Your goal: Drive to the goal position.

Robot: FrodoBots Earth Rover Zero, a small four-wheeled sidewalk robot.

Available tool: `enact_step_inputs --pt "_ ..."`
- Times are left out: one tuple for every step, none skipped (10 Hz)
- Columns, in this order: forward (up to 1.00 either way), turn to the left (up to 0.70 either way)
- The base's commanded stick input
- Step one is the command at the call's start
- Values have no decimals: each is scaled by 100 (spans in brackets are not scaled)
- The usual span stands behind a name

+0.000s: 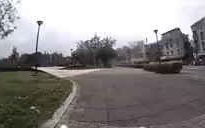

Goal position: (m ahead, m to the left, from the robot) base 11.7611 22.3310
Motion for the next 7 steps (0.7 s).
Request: enact_step_inputs --pt "100 39" --pt "100 40" --pt "100 40" --pt "100 29" --pt "100 10" --pt "100 0" --pt "100 0"
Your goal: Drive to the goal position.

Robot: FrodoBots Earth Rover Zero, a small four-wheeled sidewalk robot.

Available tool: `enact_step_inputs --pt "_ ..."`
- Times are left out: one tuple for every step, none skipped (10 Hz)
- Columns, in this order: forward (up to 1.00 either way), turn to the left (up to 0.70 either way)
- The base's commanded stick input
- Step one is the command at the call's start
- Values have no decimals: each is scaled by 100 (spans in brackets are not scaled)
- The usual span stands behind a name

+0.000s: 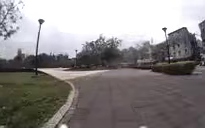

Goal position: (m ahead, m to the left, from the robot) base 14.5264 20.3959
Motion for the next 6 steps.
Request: enact_step_inputs --pt "100 17" --pt "100 40" --pt "100 40" --pt "100 38" --pt "100 18" --pt "100 0"
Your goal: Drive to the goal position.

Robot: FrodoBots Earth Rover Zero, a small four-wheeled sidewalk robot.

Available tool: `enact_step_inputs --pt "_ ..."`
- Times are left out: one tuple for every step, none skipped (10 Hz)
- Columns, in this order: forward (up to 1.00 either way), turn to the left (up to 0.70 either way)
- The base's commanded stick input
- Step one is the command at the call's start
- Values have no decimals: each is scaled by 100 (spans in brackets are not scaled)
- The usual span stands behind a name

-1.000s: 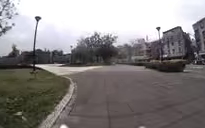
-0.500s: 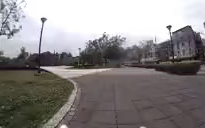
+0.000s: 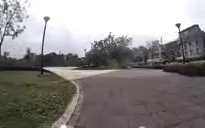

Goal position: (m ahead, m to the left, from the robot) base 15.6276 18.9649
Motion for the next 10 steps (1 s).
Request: enact_step_inputs --pt "67 0" --pt "8 0" --pt "96 0" --pt "100 0" --pt "100 0" --pt "100 -5" --pt "100 -20" --pt "100 -40" --pt "100 -40" --pt "100 -40"
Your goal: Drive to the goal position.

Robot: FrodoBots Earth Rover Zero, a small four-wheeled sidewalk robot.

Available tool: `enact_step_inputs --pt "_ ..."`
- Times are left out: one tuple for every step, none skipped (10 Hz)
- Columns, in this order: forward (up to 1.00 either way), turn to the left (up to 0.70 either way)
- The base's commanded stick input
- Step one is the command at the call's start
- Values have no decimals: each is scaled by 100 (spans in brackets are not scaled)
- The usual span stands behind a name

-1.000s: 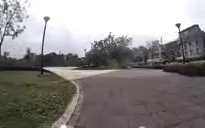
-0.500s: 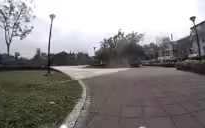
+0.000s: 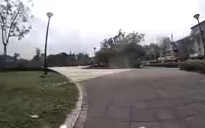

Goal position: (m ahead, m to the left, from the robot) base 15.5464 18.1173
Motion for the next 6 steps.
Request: enact_step_inputs --pt "100 -25" --pt "100 0" --pt "100 0" --pt "100 0" --pt "100 0" --pt "100 0"
